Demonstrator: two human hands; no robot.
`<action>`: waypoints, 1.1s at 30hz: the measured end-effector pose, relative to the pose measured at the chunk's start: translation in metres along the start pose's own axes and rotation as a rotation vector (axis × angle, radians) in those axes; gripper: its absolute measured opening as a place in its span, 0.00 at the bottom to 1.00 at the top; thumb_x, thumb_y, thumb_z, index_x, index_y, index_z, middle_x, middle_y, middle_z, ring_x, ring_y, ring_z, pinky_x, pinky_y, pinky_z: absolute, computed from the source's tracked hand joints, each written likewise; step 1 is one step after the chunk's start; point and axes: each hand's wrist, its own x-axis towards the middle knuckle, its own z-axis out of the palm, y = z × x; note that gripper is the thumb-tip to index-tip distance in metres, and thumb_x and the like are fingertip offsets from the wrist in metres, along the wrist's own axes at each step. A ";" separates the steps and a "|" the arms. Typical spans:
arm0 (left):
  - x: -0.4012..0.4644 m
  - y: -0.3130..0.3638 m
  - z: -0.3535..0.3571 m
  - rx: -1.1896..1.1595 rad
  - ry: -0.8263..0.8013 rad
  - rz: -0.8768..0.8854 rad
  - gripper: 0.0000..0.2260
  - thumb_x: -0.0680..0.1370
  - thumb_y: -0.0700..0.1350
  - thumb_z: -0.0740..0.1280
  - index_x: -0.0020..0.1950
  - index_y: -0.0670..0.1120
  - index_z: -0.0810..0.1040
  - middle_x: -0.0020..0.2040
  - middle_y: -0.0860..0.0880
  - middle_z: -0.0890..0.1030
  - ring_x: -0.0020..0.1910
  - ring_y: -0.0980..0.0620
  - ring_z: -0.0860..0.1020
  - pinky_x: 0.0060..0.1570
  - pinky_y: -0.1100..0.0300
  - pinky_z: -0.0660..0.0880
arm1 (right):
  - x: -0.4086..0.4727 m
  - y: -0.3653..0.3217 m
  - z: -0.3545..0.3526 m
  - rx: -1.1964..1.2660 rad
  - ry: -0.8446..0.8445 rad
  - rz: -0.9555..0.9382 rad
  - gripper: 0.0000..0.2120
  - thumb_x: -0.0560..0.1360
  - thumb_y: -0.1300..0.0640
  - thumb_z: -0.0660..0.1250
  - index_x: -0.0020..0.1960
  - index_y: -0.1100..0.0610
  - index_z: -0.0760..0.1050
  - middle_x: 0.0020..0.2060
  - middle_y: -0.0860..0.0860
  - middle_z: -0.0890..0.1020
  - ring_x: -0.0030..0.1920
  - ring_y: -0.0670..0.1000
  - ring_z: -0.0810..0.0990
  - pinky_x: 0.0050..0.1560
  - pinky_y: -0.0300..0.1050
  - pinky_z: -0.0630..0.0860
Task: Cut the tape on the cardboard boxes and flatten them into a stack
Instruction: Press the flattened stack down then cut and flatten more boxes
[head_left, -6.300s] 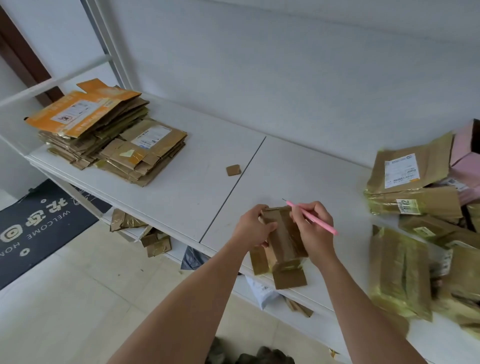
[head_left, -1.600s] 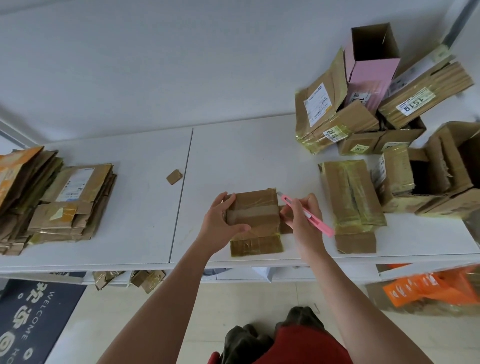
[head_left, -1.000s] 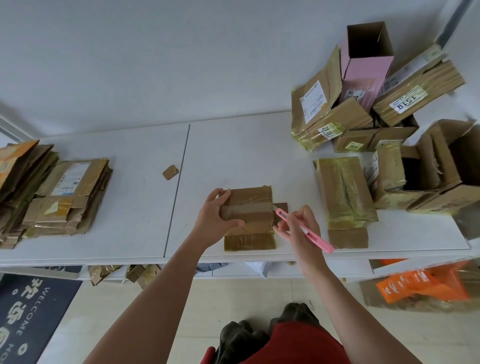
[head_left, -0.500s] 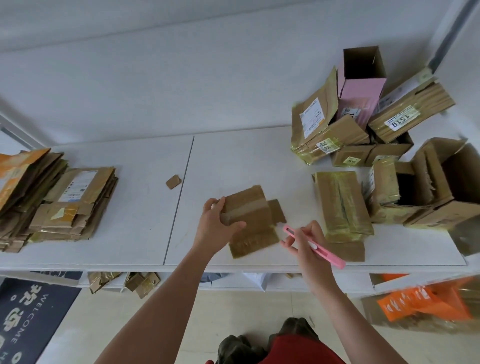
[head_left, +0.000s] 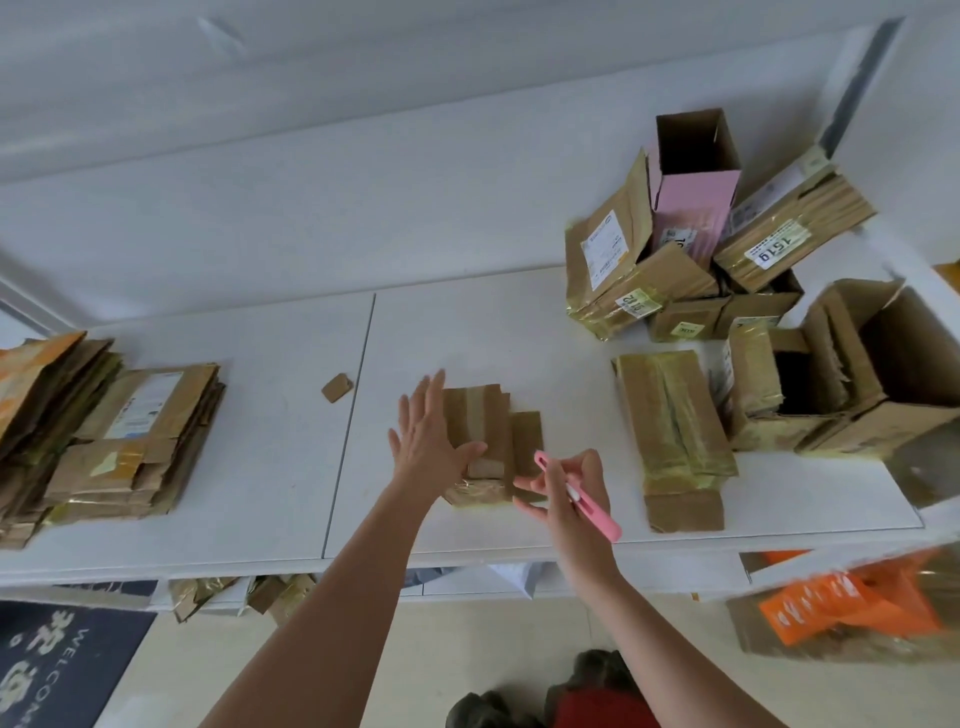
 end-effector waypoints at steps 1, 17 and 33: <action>0.005 0.000 -0.002 0.008 -0.080 0.027 0.45 0.75 0.49 0.73 0.81 0.54 0.45 0.81 0.54 0.47 0.80 0.46 0.44 0.74 0.38 0.45 | -0.001 0.000 0.002 0.007 -0.004 0.006 0.08 0.81 0.60 0.61 0.46 0.60 0.64 0.48 0.60 0.79 0.49 0.57 0.85 0.47 0.53 0.83; -0.024 -0.021 0.000 0.162 0.103 -0.420 0.41 0.72 0.74 0.59 0.70 0.44 0.58 0.57 0.43 0.77 0.51 0.42 0.79 0.50 0.49 0.76 | 0.000 -0.003 0.014 0.039 0.012 -0.019 0.09 0.82 0.61 0.61 0.47 0.65 0.65 0.41 0.62 0.80 0.48 0.54 0.85 0.51 0.46 0.82; -0.020 -0.056 0.002 -0.400 -0.227 -0.155 0.46 0.75 0.49 0.74 0.80 0.54 0.43 0.70 0.49 0.53 0.67 0.47 0.65 0.67 0.56 0.69 | 0.040 -0.005 0.022 -0.198 -0.125 -0.103 0.09 0.82 0.58 0.62 0.47 0.62 0.67 0.42 0.56 0.83 0.51 0.54 0.85 0.55 0.57 0.81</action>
